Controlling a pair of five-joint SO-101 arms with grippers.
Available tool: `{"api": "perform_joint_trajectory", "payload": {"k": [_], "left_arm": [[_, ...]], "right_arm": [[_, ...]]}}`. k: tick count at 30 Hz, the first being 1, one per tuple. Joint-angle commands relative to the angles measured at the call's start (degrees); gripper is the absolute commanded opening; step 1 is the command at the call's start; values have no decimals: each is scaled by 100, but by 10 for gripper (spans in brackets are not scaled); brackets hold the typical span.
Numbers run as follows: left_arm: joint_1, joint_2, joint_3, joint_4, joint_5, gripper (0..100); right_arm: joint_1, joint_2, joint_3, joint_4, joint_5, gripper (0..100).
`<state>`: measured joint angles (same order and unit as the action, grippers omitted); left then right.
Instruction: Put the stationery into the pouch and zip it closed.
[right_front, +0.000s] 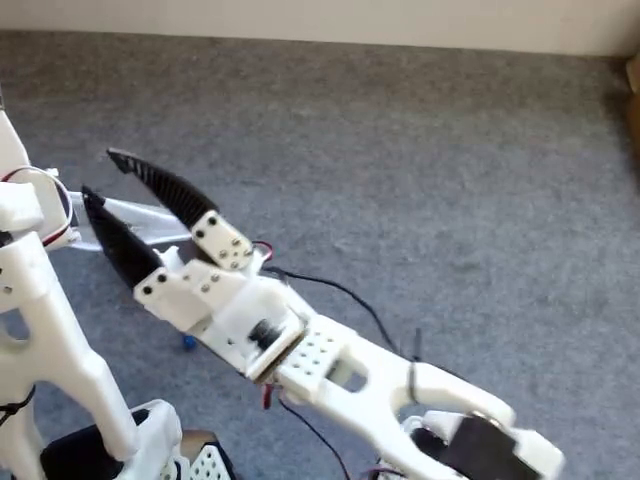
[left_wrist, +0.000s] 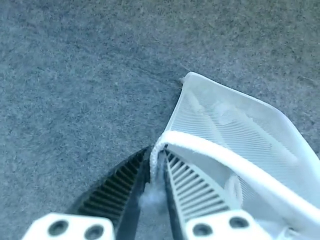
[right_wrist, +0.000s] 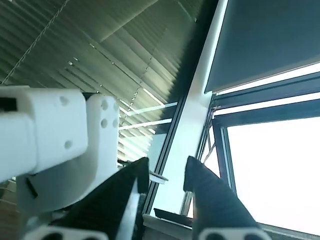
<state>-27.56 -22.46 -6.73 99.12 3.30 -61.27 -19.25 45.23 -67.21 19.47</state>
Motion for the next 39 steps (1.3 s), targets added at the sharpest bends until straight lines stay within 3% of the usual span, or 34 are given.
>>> {"api": "perform_joint_trajectory", "payload": {"k": [1,7,11,15,24,30,36,39], "left_arm": [[-180,-48,-40,-26,149,7],[-611,-57,101,-9,158,7],[-664,-365,629,-149,158,7],[-1051,-1191,998,-545,167,7],[-1499,-1745,1622,-949,149,6],[-1754,-1613,1780,-1081,141,6],[-1859,-1613,1859,-1090,141,6],[-1859,-1648,2044,-1231,141,6]], "right_arm": [[321,-1218,4,1701,-818,112],[1138,-2167,-743,5191,-2198,115],[1508,-2220,-2070,7626,-2321,115],[1596,-1851,-3231,9174,-2321,115],[1622,-453,-5024,11371,-2347,115],[1622,171,-5051,12488,-2365,115],[1684,778,-4620,12708,-3824,115],[1701,1314,-4585,12708,-4167,116]]}}
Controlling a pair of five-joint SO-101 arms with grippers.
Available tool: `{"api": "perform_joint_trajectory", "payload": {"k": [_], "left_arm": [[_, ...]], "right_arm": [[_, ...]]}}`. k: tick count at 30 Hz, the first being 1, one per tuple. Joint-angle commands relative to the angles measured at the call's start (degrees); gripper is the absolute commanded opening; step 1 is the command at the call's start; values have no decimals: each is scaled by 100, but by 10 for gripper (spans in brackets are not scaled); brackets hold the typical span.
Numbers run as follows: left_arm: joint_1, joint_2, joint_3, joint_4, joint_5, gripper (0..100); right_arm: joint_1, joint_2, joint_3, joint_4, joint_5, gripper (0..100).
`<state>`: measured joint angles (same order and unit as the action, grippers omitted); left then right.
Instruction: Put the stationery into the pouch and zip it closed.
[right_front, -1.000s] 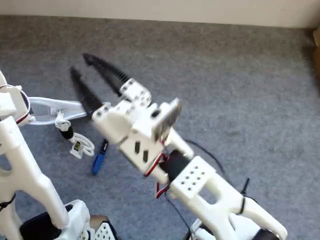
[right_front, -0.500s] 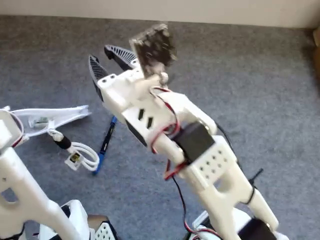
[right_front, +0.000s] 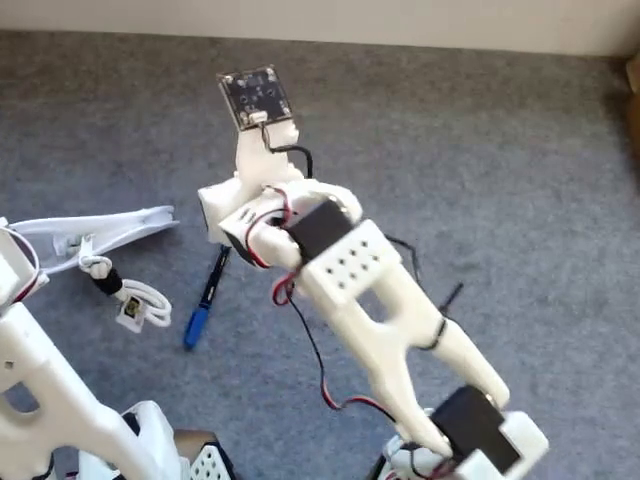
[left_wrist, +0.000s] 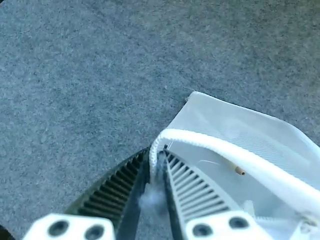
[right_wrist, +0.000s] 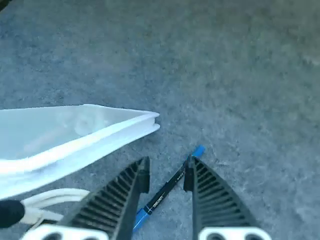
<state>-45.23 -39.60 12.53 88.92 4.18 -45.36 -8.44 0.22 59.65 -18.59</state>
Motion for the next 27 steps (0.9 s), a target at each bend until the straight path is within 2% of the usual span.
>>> {"api": "perform_joint_trajectory", "payload": {"k": [1,6,17,27], "left_arm": [[-92,66,163,-264,53,6],[-101,66,268,-352,62,6],[-66,66,286,-352,70,6],[-66,66,295,-352,70,8]], "right_arm": [[119,426,-84,22,-475,116],[31,1499,-198,-119,-941,116],[-40,3503,-1771,-180,-941,116],[-40,4629,-2818,-180,-941,116]]}}
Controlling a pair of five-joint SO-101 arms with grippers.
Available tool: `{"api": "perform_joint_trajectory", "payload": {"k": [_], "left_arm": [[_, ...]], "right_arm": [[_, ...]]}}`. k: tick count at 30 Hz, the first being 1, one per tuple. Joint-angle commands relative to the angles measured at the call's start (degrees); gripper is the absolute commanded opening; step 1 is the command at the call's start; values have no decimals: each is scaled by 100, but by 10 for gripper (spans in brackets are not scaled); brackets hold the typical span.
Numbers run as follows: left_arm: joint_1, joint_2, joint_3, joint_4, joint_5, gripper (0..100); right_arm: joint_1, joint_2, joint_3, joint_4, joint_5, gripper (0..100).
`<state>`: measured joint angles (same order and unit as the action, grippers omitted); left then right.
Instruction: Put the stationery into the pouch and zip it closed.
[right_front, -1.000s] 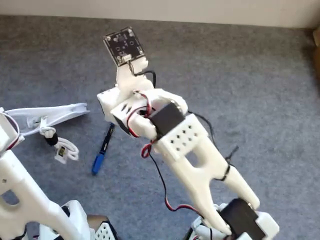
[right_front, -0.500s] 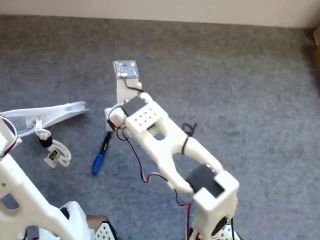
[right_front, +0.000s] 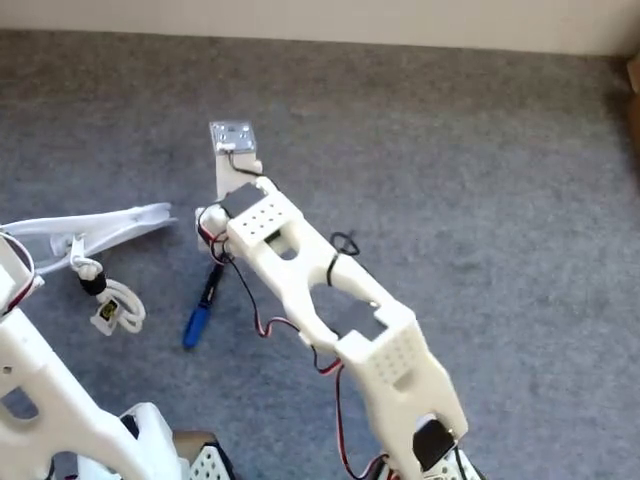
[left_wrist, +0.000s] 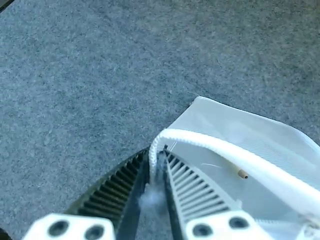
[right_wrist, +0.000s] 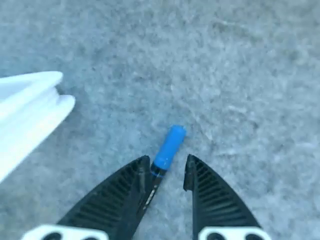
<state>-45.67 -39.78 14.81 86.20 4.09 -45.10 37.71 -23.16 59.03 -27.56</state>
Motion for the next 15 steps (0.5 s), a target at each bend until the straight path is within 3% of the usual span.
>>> {"api": "perform_joint_trajectory", "payload": {"k": [1,12,15], "left_arm": [[-22,84,66,-79,79,8],[-22,84,66,-44,79,10],[-22,84,75,-35,79,10]], "right_arm": [[-66,110,-541,-75,-44,116],[-75,1358,-2431,1684,0,110],[-66,1701,-3099,2237,114,62]]}}
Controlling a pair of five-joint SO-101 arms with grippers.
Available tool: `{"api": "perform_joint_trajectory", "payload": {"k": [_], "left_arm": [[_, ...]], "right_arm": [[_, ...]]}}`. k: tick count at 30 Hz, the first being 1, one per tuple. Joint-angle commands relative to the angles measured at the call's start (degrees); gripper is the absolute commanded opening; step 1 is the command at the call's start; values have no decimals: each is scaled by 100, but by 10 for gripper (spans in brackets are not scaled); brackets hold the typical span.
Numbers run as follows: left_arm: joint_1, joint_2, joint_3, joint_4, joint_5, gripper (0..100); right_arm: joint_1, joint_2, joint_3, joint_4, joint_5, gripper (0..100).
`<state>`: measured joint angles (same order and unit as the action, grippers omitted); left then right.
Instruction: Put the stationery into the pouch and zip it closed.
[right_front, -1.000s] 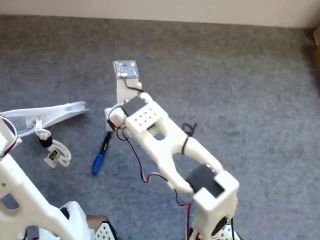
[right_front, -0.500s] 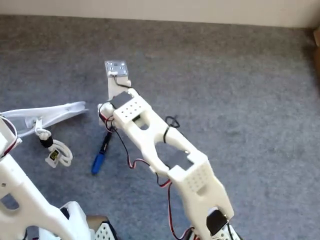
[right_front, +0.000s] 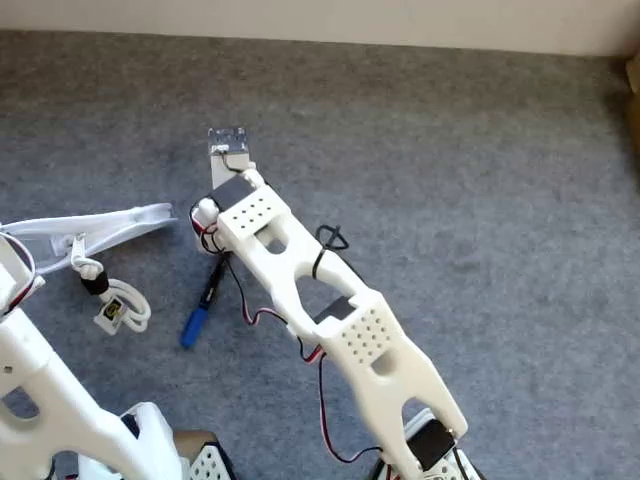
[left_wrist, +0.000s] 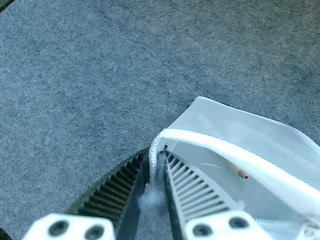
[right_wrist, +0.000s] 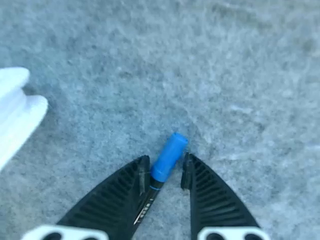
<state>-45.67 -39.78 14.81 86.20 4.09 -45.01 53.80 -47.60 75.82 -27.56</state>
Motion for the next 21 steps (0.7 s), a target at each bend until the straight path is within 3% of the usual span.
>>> {"api": "perform_joint_trajectory", "payload": {"k": [1,10,21], "left_arm": [[-22,84,75,-35,79,10],[145,84,75,-35,70,11],[1279,92,22,-26,53,11]], "right_arm": [[-75,180,-884,752,273,38],[-31,655,-2633,2501,1099,5],[567,453,-2976,2536,1336,5]]}}
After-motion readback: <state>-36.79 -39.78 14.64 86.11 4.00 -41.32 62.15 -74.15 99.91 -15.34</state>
